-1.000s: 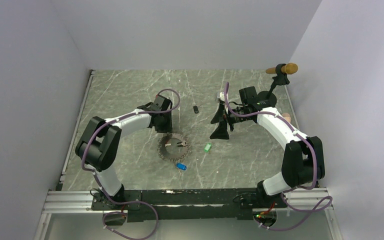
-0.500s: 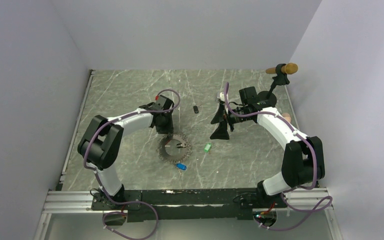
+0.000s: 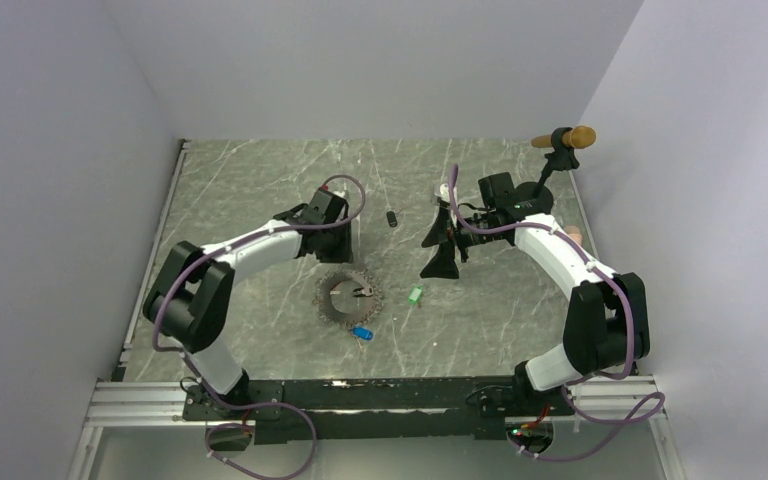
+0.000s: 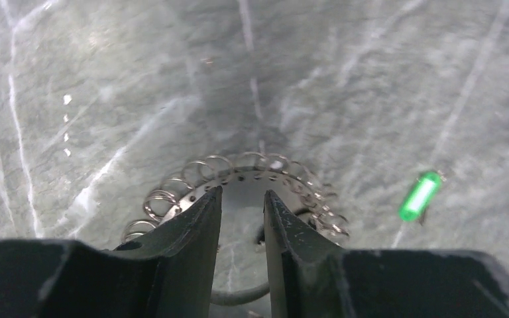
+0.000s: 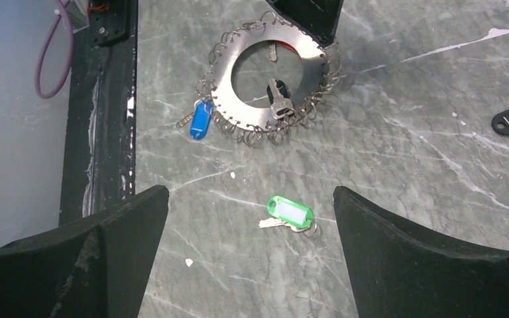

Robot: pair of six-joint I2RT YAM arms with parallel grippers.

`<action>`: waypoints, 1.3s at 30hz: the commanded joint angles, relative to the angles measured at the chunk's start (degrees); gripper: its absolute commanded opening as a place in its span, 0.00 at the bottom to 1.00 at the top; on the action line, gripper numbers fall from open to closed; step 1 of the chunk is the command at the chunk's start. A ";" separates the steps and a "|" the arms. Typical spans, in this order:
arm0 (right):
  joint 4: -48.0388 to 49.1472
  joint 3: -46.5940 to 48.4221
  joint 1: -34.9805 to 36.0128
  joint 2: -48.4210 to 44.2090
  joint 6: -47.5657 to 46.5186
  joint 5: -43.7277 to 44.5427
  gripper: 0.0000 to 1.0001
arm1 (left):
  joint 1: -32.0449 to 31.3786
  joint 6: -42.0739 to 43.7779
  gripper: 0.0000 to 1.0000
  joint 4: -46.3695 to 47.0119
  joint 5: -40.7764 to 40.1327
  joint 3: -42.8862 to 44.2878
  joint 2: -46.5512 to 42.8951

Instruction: Put the keys on the keyring

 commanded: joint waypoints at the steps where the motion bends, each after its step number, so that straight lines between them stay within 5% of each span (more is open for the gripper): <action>1: -0.32 2.31 -0.24 -1.07 -1.69 -1.43 1.00 | -0.54 6.22 0.36 8.07 8.87 -1.60 -4.89; 6: -0.41 2.29 -0.29 -1.05 -1.77 -1.46 1.00 | -1.32 6.60 0.35 6.68 14.14 2.25 -0.20; 22: -0.91 2.46 -0.32 -0.91 -2.22 -1.72 1.00 | -4.46 7.99 0.28 -6.50 4.40 14.42 11.36; 39: -1.02 2.49 -0.38 -0.90 -2.41 -1.94 1.00 | -5.60 9.00 0.29 -5.79 2.88 13.57 9.74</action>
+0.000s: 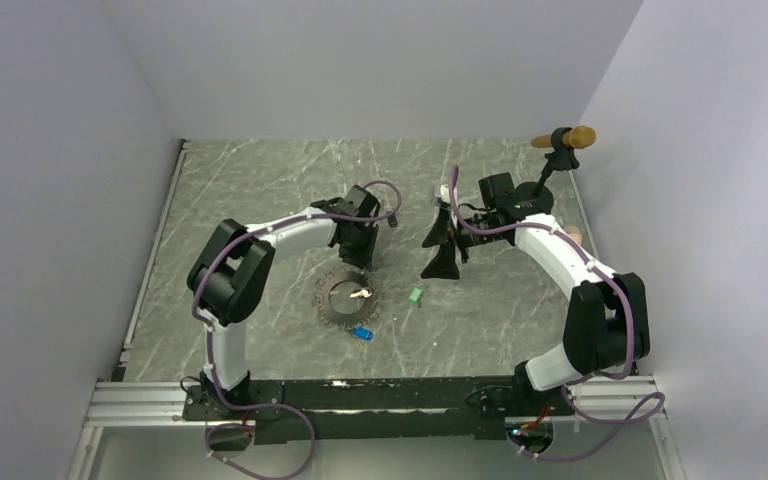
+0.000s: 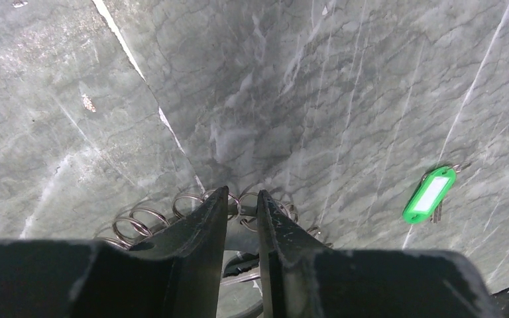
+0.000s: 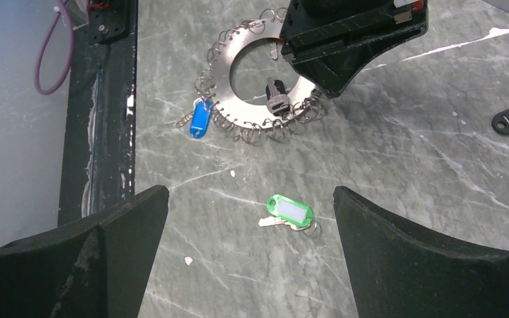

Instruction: Put the keys on the keyring

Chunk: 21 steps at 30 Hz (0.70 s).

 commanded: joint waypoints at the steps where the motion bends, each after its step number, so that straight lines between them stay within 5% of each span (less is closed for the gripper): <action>1: -0.34 2.49 -0.27 -0.90 -1.46 -1.96 1.00 | -0.39 0.78 0.29 1.11 -1.53 0.06 -3.94; 21: -0.73 2.58 -0.34 -0.90 -1.70 -2.15 1.00 | -2.21 2.38 0.28 -2.26 -1.90 2.10 -1.95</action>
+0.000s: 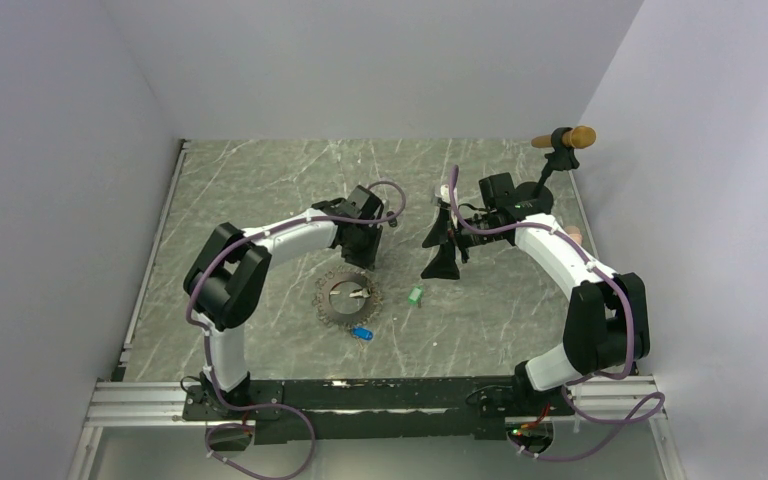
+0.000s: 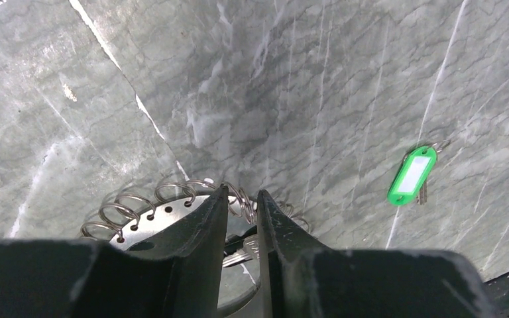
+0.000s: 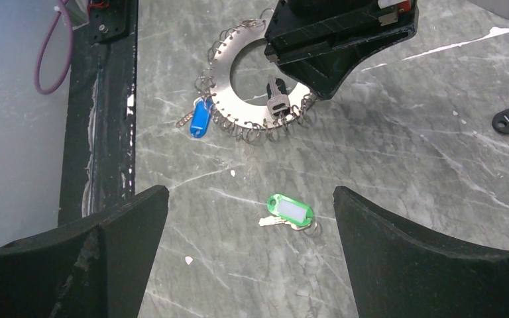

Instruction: Put the keys on the keyring

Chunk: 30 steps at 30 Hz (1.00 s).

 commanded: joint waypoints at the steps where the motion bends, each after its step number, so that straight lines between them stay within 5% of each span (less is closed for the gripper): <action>1: -0.61 2.54 -0.31 -0.87 -1.67 -2.11 1.00 | -0.56 1.57 0.28 -2.50 -2.04 2.45 0.35; 30: -0.97 2.67 -0.31 -0.98 -1.94 -2.26 1.00 | -1.10 2.75 0.26 -1.57 -0.54 1.57 -0.99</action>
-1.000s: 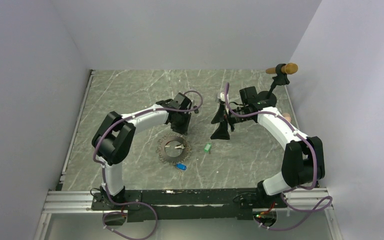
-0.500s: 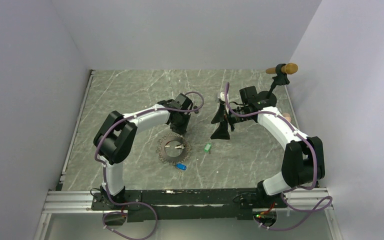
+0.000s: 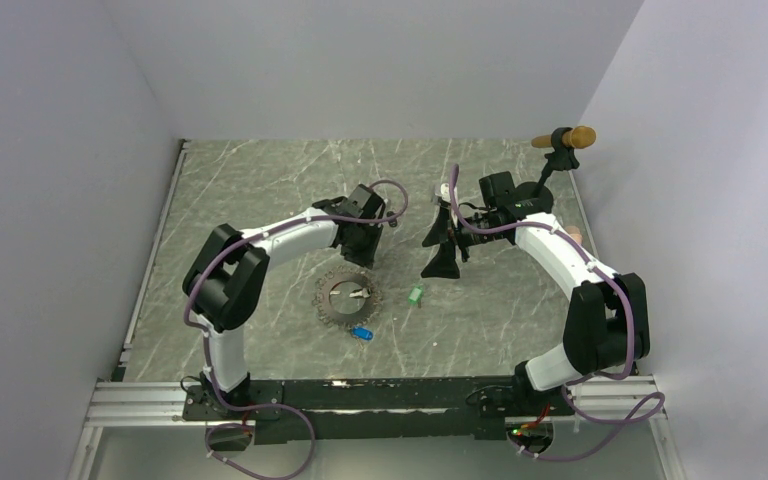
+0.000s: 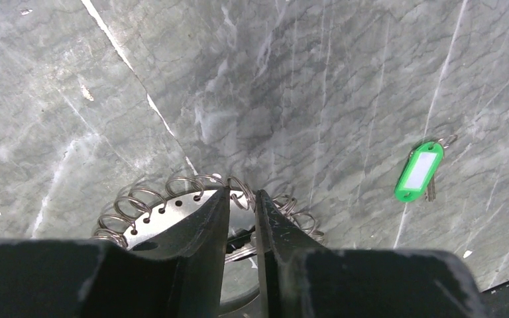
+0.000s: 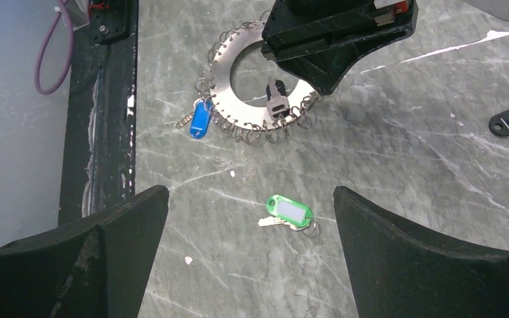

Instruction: Put the keys on the keyring

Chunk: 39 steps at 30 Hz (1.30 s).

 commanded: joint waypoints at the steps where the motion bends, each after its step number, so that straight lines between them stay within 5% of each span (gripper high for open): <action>1: -0.48 2.11 -0.23 -0.99 -1.75 -2.27 1.00 | -0.56 0.87 0.26 0.26 2.03 0.71 -0.05; 13: -0.63 2.19 -0.29 -0.99 -1.96 -2.42 1.00 | -1.12 1.83 0.23 -2.62 1.29 2.77 3.72; 20: -0.72 2.09 -0.29 -1.01 -1.96 -2.40 1.00 | -1.18 2.00 0.00 -1.96 1.13 2.33 2.06; 28: -2.09 1.95 -0.32 -0.80 -4.60 -3.24 1.00 | -1.22 5.39 0.00 6.62 2.90 -1.63 -13.82; 34: -1.61 -0.30 0.05 -2.81 -7.85 -7.21 1.00 | -1.09 12.57 0.00 18.74 13.35 -11.30 -27.96; 39: 7.61 -2.89 2.44 -6.02 -1.43 -7.76 1.00 | -1.16 16.28 0.00 27.87 19.70 -20.72 -36.88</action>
